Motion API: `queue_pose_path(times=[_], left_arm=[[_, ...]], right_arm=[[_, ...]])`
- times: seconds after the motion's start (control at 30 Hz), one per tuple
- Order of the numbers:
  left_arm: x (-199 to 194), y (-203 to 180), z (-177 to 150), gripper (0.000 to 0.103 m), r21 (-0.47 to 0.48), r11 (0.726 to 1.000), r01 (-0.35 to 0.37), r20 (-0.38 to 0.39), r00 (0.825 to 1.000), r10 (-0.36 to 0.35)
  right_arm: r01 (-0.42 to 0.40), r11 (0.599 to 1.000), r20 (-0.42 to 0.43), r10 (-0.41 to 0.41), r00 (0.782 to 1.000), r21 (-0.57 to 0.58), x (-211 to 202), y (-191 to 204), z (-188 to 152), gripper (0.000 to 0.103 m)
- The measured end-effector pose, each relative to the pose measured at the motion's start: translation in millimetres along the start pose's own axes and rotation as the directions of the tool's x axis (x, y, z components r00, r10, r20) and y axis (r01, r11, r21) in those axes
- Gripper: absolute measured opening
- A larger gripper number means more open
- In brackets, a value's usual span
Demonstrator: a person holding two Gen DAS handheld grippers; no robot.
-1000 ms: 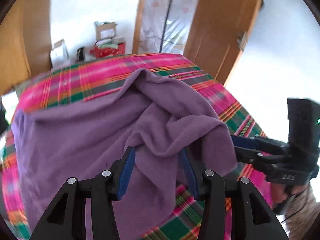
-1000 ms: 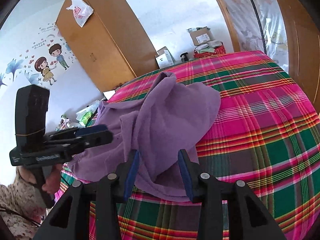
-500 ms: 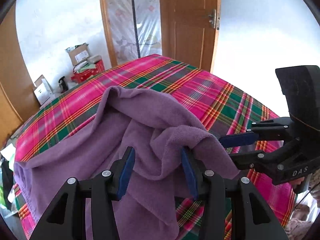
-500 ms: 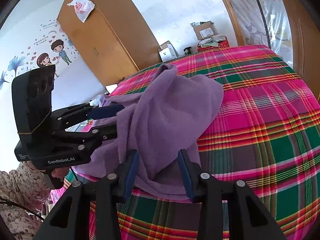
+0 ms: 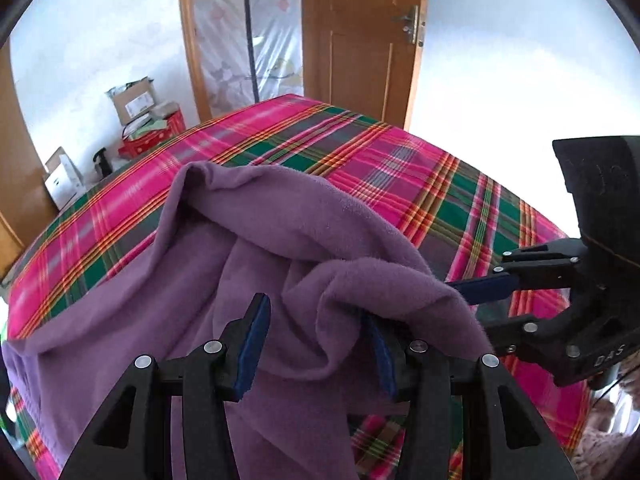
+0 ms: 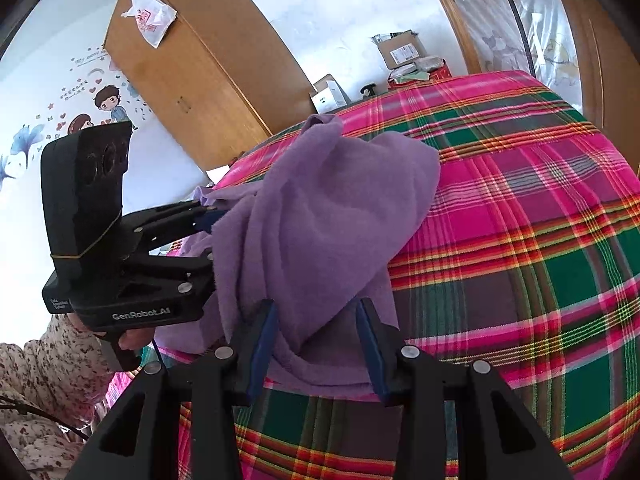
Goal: Fold clothes
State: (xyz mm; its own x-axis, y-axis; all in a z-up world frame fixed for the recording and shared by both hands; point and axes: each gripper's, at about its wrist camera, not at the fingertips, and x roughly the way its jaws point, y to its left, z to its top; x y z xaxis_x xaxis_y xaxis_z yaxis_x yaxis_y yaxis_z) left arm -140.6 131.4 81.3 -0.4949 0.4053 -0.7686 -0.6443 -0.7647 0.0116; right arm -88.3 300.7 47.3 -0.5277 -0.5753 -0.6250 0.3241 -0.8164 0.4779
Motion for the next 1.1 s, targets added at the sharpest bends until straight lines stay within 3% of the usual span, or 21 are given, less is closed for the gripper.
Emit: queue_pose_path(times=[0.07,0.2,0.23,0.4,0.7,0.87,0.93,1.07,1.1], left_arm=[[5.0,2.4,0.7,0.044,-0.016,1.0,0.019,-0.018,1.0,-0.019],[6.2,8.3,-0.6,0.012,-0.043,0.998,0.038,-0.01,0.999,-0.039],[4.6,9.2,-1.7,0.011,-0.051,0.998,0.043,-0.004,0.999,-0.043],[-3.3,14.1,-7.1,0.008,-0.09,0.994,0.066,0.028,0.998,-0.064],[-13.6,21.3,-14.6,0.008,-0.147,0.983,0.108,0.076,0.992,-0.098],[-10.4,22.1,-15.7,0.008,-0.158,0.984,0.088,0.075,0.994,-0.077],[-7.8,20.7,-13.6,0.009,-0.145,0.987,0.065,0.066,0.996,-0.055],[-3.7,21.1,-11.5,0.01,-0.149,0.987,0.063,0.056,0.997,-0.056],[-2.9,21.7,-11.3,0.01,-0.155,0.986,0.068,0.054,0.997,-0.06]], right_arm=[[0.004,1.0,0.001,-0.004,1.0,0.003,-0.4,-1.3,1.0,0.041],[0.0,1.0,0.018,0.0,1.0,0.023,-2.8,-5.0,7.0,0.041],[-0.004,1.0,0.026,0.003,1.0,0.031,-3.7,-6.2,9.3,0.041],[-0.026,0.997,0.062,0.022,0.998,0.069,-8.2,-11.7,20.9,0.041],[-0.179,0.981,0.09,0.172,0.981,0.076,4.0,7.0,48.6,0.041],[-0.131,0.985,0.04,0.127,0.991,0.113,22.6,10.3,60.0,0.041],[-0.143,0.977,0.037,0.139,0.99,0.156,25.8,4.5,60.3,0.037],[-0.147,0.962,0.025,0.145,0.989,0.231,31.2,-7.5,56.8,0.009],[-0.138,0.962,0.017,0.137,0.99,0.238,32.8,-8.7,55.8,0.007]])
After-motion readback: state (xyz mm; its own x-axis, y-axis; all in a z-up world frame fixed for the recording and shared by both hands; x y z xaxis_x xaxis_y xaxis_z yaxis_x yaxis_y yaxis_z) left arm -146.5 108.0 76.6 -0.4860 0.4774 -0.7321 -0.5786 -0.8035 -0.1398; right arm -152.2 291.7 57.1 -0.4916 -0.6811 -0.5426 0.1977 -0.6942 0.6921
